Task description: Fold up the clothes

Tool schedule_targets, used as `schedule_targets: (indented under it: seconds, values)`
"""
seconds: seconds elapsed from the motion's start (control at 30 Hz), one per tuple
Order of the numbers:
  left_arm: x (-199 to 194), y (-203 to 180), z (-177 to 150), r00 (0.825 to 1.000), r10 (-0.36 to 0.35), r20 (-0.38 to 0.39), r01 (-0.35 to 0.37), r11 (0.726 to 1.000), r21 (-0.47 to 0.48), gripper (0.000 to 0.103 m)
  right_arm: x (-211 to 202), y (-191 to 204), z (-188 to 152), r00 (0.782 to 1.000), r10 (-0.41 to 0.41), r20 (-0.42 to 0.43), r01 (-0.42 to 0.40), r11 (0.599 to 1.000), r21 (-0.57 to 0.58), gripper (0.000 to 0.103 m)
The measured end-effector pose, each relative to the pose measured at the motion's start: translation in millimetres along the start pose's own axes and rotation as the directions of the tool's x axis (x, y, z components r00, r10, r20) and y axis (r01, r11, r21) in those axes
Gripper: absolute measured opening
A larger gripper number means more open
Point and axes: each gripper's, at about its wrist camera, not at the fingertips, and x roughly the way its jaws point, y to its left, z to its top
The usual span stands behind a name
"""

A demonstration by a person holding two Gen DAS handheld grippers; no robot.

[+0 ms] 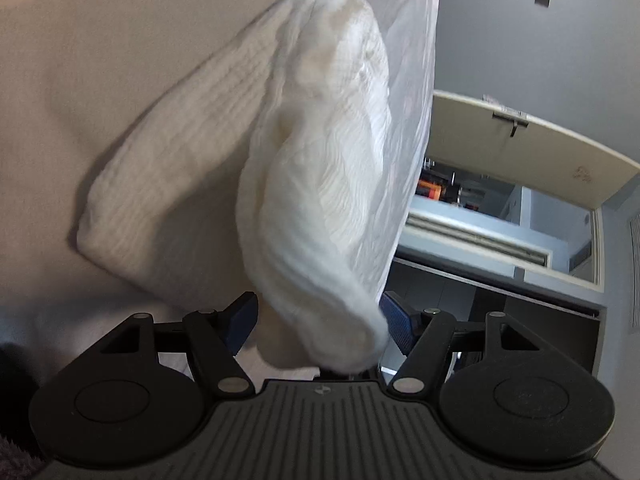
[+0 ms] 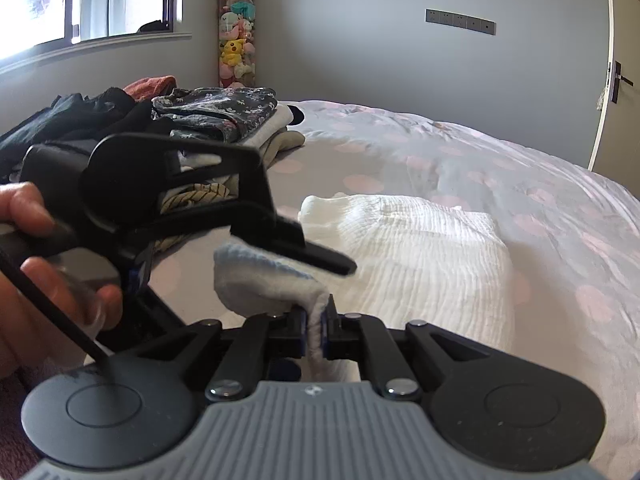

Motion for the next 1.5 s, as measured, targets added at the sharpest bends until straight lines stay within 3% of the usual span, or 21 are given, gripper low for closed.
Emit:
schedule_targets:
  seconds: [0.1, 0.17, 0.37, 0.7, 0.97, 1.17, 1.33, 1.5]
  values:
    - [-7, -1, 4, 0.998, 0.03, 0.061, -0.031, 0.999, 0.017, 0.051, -5, 4, -6, 0.999, -0.039, -0.014, 0.038, 0.998, -0.043, 0.008]
    - [-8, -4, 5, 0.997, 0.04, 0.068, -0.043, 0.999, 0.034, 0.049, -2, 6, -10, 0.999, -0.037, -0.03, 0.035, 0.997, -0.068, 0.008]
    - [1, -21, 4, 0.977, 0.169, 0.133, -0.19, 0.968, 0.164, 0.049, 7, 19, -24, 0.996, -0.032, -0.082, 0.019, 0.987, -0.159, 0.008]
    - [0, -24, 2, 0.978, 0.161, 0.129, -0.186, 0.96, 0.21, 0.061, 5, 19, -33, 0.996, -0.012, -0.085, -0.003, 0.984, -0.177, 0.009]
    - [-9, -26, -6, 0.945, 0.257, 0.2, -0.307, 0.909, 0.281, 0.061, 7, 20, -36, 0.996, 0.001, -0.088, -0.018, 0.982, -0.19, 0.009]
    - [-13, -21, -10, 0.945, 0.28, 0.167, -0.319, 0.904, 0.287, 0.06, 10, 21, -38, 0.996, 0.007, -0.094, -0.026, 0.979, -0.203, 0.01]
    - [-12, -18, -9, 0.947, 0.29, 0.138, -0.317, 0.911, 0.264, 0.06, -3, 5, -32, 1.0, 0.009, -0.009, -0.009, 0.995, -0.098, 0.009]
    - [-11, -13, -7, 0.957, 0.272, 0.106, -0.29, 0.926, 0.24, 0.059, -2, -4, -32, 0.999, 0.041, -0.018, -0.042, 0.998, -0.044, 0.009]
